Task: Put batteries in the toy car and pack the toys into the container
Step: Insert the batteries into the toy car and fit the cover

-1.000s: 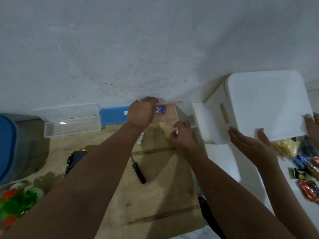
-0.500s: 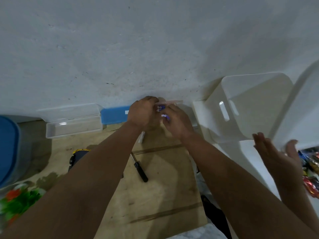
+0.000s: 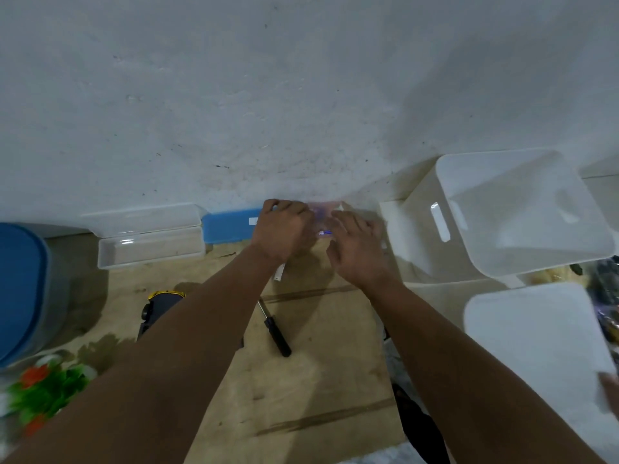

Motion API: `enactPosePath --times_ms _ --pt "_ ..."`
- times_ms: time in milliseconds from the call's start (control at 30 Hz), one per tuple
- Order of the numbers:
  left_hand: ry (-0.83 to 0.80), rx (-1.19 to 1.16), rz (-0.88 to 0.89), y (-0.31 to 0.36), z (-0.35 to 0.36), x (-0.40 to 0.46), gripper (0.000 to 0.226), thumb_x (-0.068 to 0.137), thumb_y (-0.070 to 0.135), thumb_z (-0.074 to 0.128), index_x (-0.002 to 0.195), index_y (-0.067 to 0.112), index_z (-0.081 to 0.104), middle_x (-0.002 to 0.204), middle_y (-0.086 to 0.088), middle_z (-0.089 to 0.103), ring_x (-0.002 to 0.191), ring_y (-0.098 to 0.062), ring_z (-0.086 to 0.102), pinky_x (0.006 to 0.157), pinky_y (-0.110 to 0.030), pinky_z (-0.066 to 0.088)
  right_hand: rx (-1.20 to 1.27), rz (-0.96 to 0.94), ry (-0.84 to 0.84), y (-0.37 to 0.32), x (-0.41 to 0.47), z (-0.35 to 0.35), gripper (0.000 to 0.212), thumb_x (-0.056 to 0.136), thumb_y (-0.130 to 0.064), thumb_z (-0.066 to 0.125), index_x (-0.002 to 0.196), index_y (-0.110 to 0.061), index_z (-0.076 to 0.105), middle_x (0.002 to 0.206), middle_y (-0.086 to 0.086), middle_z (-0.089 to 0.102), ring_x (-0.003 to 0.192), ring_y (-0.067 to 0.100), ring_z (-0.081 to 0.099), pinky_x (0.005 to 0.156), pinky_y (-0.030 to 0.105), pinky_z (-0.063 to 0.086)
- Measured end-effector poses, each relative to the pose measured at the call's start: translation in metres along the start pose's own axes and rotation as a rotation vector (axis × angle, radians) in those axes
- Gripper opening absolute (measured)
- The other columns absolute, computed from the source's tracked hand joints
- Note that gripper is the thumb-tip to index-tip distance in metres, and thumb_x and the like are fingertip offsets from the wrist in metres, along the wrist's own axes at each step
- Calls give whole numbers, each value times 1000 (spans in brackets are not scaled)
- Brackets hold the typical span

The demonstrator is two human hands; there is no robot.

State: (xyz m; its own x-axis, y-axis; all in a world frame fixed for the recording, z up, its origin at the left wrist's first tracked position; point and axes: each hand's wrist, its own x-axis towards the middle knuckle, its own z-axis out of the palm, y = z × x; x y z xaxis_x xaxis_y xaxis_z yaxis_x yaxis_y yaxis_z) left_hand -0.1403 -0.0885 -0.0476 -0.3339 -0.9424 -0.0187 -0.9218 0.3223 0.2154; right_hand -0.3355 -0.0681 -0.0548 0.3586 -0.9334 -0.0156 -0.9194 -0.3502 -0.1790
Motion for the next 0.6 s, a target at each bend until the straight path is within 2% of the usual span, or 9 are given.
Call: enactPosePath --times_ms 100,200,300,400,533,600 --pt "-32 56 43 -3 10 -7 45 103 48 50 135 20 66 141 -3 64 135 -27 53 116 -46 29 -45 0 -101 0 -6 7 50 92 -34 47 141 -23 51 149 4 49 138 24 42 109 54 35" --pt "-54 82 32 -3 10 -12 47 104 46 49 138 19 64 144 -6 61 138 -31 49 117 -50 29 -28 18 -112 -4 -6 12 54 94 -33 44 146 -22 47 154 5 42 144 25 36 111 57 35" --pt "-111 106 26 -1 10 -16 50 100 37 54 147 17 54 154 -9 51 145 -34 41 118 -54 26 25 65 -123 -9 -5 16 57 94 -25 49 150 -21 42 159 5 35 150 26 28 114 59 31" --pt "-151 128 15 3 7 -15 57 100 36 56 154 20 43 162 -5 40 151 -30 30 123 -53 20 8 110 -169 -14 -4 15 62 95 -25 48 155 -25 34 165 2 23 154 25 16 117 59 26" --pt "-163 138 26 2 0 -13 57 101 35 56 155 23 41 163 -3 38 153 -29 26 125 -54 13 5 152 -244 -21 1 10 63 95 -24 49 156 -26 31 166 -1 17 154 24 12 117 58 27" --pt "-157 147 27 -4 -4 -19 56 99 33 58 153 23 45 163 -4 38 153 -31 27 124 -56 12 14 165 -273 -24 6 3 62 94 -23 53 153 -24 36 164 0 19 153 24 16 114 55 35"
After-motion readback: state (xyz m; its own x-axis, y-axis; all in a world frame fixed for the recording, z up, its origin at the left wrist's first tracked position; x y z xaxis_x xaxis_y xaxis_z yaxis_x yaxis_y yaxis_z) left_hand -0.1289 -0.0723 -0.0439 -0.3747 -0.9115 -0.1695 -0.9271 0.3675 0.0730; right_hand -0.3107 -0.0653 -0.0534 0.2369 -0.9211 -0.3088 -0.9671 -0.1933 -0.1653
